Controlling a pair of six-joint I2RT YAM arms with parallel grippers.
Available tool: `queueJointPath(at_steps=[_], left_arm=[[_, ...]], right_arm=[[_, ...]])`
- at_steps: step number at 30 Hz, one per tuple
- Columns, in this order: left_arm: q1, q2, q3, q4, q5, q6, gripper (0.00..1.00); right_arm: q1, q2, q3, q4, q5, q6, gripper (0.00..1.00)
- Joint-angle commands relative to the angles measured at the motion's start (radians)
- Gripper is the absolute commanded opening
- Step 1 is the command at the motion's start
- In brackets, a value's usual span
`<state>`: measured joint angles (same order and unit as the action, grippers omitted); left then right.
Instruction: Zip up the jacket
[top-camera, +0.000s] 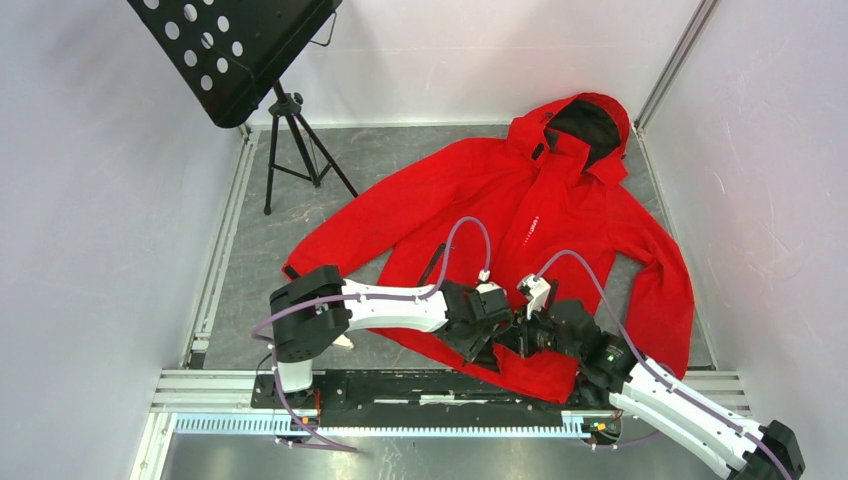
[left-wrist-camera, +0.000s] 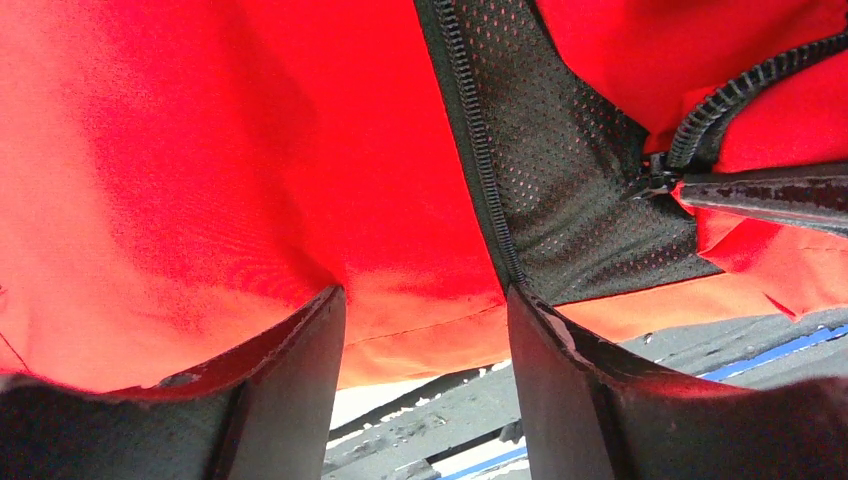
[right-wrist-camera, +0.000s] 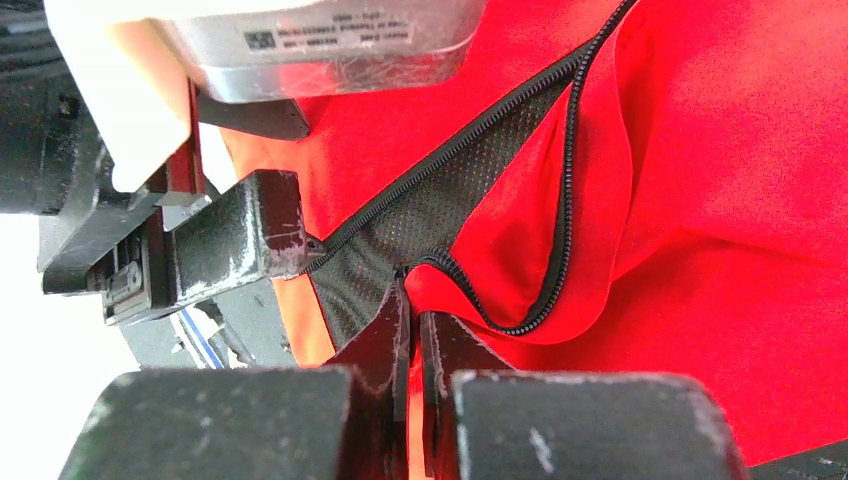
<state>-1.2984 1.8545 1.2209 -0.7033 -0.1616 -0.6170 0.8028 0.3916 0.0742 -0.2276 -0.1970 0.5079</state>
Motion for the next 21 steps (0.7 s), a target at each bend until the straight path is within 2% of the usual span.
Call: queueJointPath(at_steps=[1,3,7,14,16,21], left_arm=[[-0.01,0.012,0.024,0.032,-0.054,-0.051,0.65],[-0.008,0.012,0.016,0.023,-0.08,-0.049,0.6],[0.005,0.023,0.021,-0.014,-0.096,-0.03,0.45],[0.022,-0.007,0.02,-0.02,-0.104,-0.006,0.29],[0.029,-0.029,0.016,-0.014,-0.095,-0.005,0.28],[0.063,-0.108,-0.038,0.073,0.002,0.009,0.17]], right_arm=[[0.0,-0.011,-0.005,-0.093,0.028,0.0,0.0],[0.0,-0.011,-0.005,-0.092,0.027,-0.001,0.0],[0.0,-0.01,-0.004,-0.091,0.027,0.0,0.0],[0.0,-0.009,-0.007,-0.092,0.027,0.001,0.0],[-0.001,-0.006,-0.007,-0.09,0.028,0.0,0.0],[0.0,0.018,0.0,-0.077,0.011,-0.011,0.0]])
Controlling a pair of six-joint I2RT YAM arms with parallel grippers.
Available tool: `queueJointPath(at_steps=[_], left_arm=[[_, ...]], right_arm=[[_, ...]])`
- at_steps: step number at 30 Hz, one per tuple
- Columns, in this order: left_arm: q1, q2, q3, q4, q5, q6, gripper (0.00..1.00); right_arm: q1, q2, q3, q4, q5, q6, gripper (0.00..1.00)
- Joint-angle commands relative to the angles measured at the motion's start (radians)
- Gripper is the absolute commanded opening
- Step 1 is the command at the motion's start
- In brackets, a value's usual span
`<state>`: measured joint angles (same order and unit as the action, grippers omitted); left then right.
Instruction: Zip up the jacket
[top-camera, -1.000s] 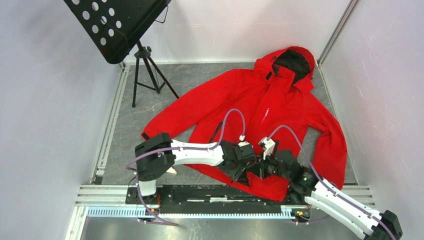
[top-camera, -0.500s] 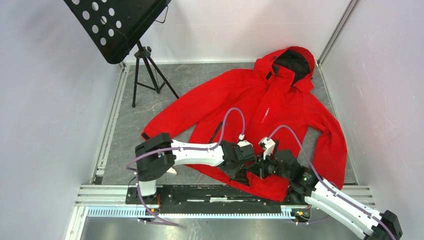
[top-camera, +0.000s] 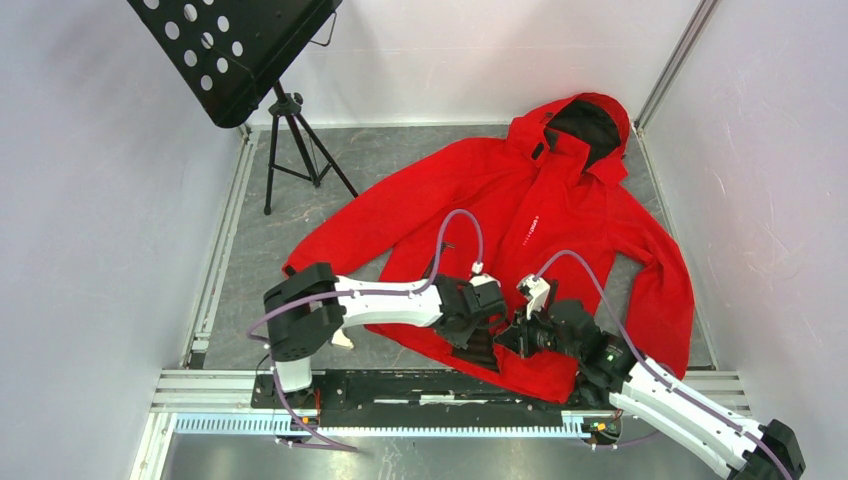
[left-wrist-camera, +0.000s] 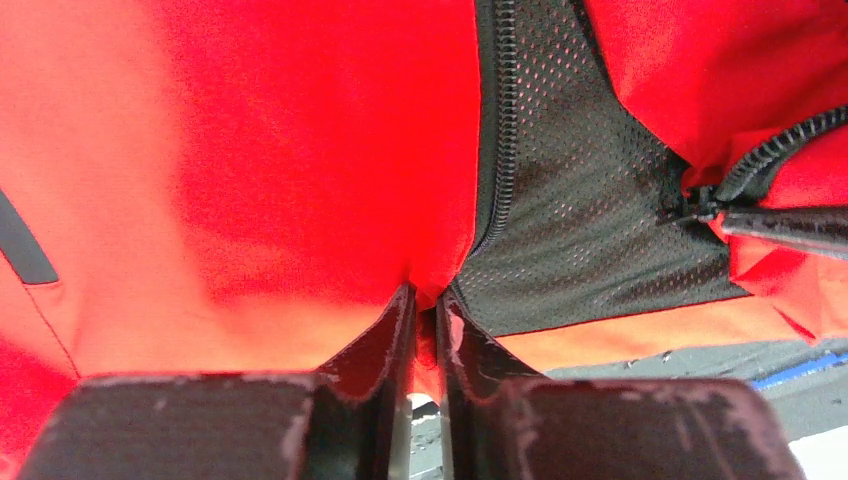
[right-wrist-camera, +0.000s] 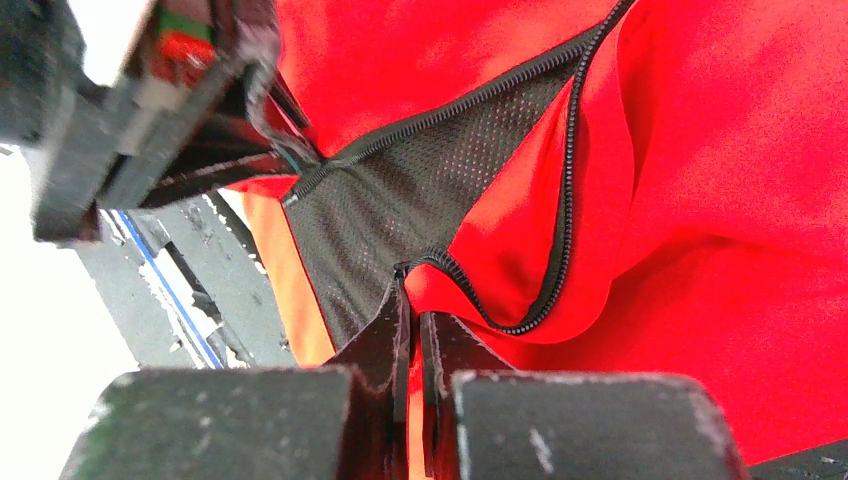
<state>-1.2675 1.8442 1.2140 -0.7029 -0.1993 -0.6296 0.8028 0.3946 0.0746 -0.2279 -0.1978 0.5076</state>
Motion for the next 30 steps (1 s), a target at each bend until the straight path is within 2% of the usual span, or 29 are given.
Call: queueJointPath(at_steps=[1,4,9,14,19,30], left_arm=[[0.041,-0.117,-0.047,0.099,0.06,0.022,0.14],[0.083,-0.2,-0.131,0.197,0.128,0.012,0.07],[0.178,-0.358,-0.334,0.505,0.343,0.008,0.04],[0.26,-0.451,-0.49,0.785,0.461,0.003,0.02],[0.301,-0.49,-0.59,1.032,0.552,0.001,0.02],[0.333,-0.526,-0.736,1.375,0.673,0.019,0.02]], right_arm=[[-0.001,0.017,-0.001,-0.067,0.001,-0.015,0.0],[0.0,0.013,-0.007,-0.002,-0.041,-0.028,0.0],[-0.006,0.033,0.0,0.105,-0.082,-0.008,0.0],[-0.053,0.087,-0.021,0.277,-0.255,0.033,0.0],[-0.105,0.147,-0.069,0.489,-0.401,0.082,0.0],[-0.219,0.276,-0.17,0.853,-0.618,0.047,0.0]])
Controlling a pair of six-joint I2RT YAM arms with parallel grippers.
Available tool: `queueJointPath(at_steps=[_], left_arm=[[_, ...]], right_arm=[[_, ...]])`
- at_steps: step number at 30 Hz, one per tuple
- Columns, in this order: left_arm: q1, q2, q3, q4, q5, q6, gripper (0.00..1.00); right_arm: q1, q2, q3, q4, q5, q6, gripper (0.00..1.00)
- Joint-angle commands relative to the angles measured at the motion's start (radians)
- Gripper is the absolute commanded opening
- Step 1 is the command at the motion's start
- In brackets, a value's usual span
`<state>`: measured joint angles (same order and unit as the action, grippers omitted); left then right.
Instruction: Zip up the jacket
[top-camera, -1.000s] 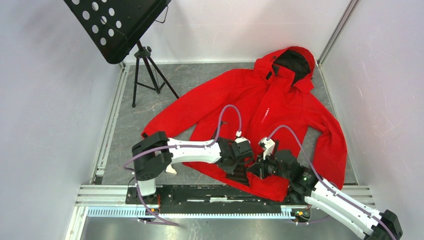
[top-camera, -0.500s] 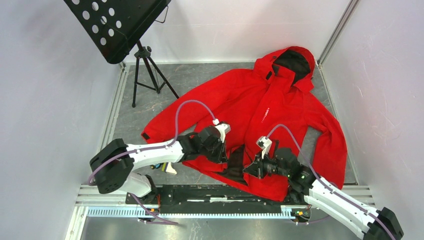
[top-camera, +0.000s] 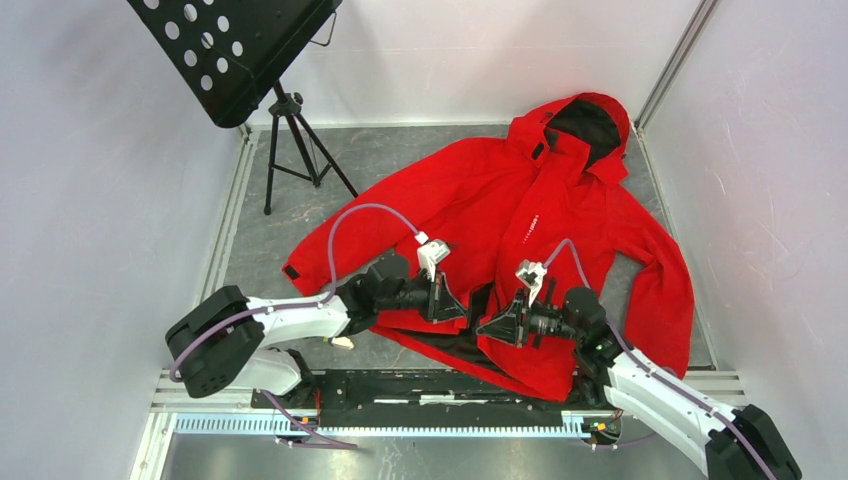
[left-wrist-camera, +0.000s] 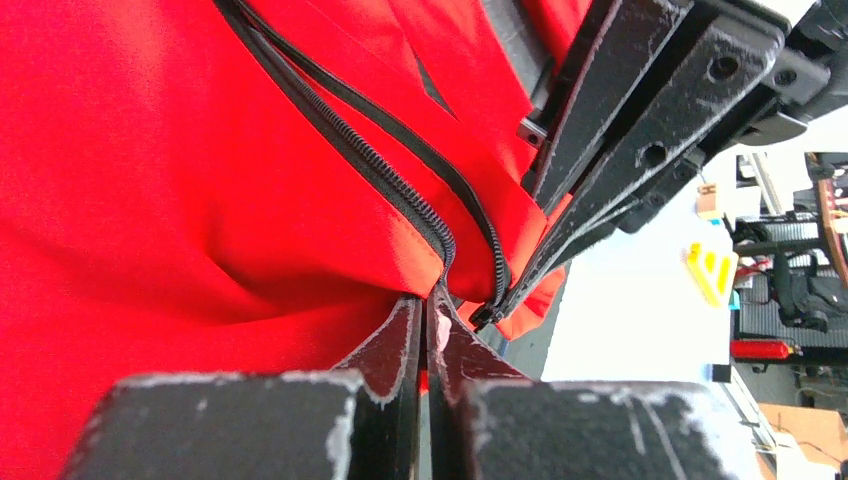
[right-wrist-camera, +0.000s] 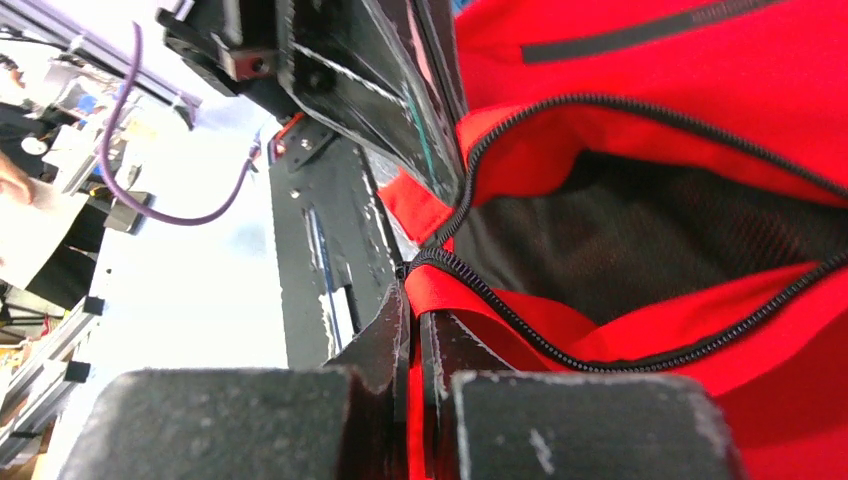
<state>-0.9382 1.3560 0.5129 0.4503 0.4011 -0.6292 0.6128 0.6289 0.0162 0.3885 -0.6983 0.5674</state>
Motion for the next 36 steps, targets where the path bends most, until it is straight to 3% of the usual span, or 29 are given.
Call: queueJointPath(at_steps=[1,5,13,16,22,36], left_arm=[[0.004,-0.039,-0.04,0.233,0.078,0.026,0.02],[0.004,-0.039,-0.049,0.254,0.082,0.036,0.02],[0.006,-0.058,-0.076,0.334,0.081,0.026,0.02],[0.006,-0.066,-0.077,0.338,0.078,0.026,0.02],[0.017,-0.138,-0.102,0.334,0.077,0.045,0.02],[0.02,-0.133,-0.11,0.39,0.099,0.007,0.02]], right_arm=[[-0.037,0.058,-0.114,0.26,-0.135,-0.016,0.0],[-0.052,0.119,-0.128,0.305,-0.158,-0.027,0.0],[-0.064,0.172,-0.18,0.495,-0.194,0.109,0.0],[-0.069,0.167,-0.155,0.395,-0.175,0.078,0.0],[-0.076,0.122,-0.162,0.366,-0.173,0.098,0.0],[-0.078,0.155,-0.168,0.491,-0.2,0.18,0.0]])
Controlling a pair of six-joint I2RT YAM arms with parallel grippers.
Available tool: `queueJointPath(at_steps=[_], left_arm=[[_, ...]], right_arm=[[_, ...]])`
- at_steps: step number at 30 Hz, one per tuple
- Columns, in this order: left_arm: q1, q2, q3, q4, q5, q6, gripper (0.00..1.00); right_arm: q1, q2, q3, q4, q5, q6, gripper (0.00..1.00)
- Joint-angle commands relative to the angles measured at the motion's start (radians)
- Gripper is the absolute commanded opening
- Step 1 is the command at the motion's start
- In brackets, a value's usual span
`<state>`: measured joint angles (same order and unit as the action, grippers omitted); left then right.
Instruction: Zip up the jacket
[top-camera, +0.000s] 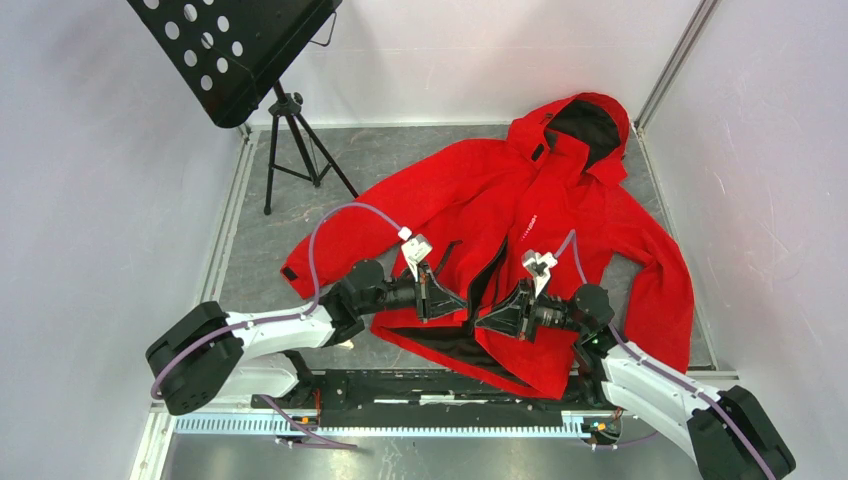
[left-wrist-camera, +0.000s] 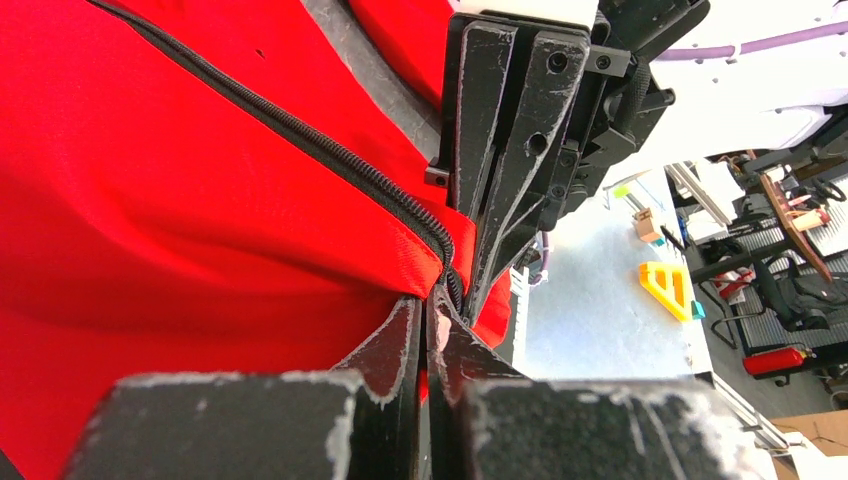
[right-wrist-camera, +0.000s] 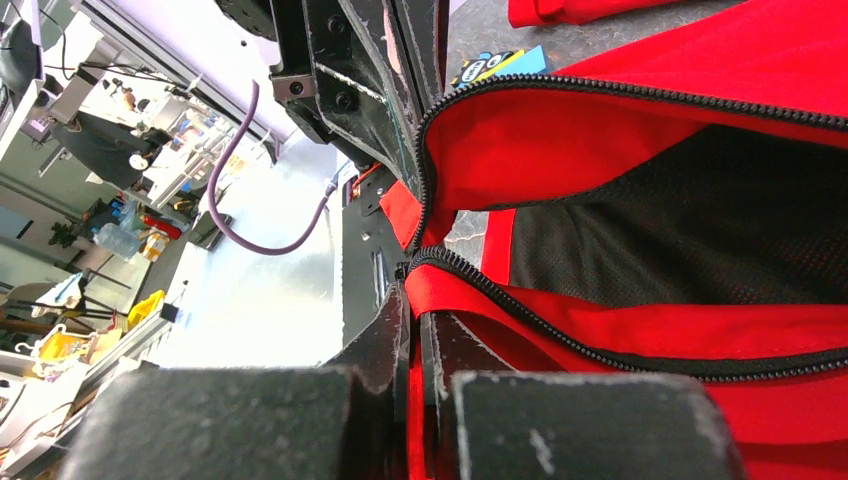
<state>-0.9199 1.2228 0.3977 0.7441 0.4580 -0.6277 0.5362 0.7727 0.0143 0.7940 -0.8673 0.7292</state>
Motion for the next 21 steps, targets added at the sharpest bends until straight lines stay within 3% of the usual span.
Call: queueJointPath(at_steps=[1,9,21], left_arm=[[0.001,0.001,0.006,0.1,0.043,0.003,0.02],[0.001,0.022,0.016,0.114,0.053,-0.005,0.02],[0.001,0.014,0.012,0.129,0.062,-0.019,0.02]], right_arm=[[-0.001,0.018,-0.17,0.093,-0.033,0.022,0.0],[-0.001,0.047,-0.19,0.201,-0.045,0.074,0.0],[-0.001,0.055,-0.198,0.232,-0.011,0.105,0.0]])
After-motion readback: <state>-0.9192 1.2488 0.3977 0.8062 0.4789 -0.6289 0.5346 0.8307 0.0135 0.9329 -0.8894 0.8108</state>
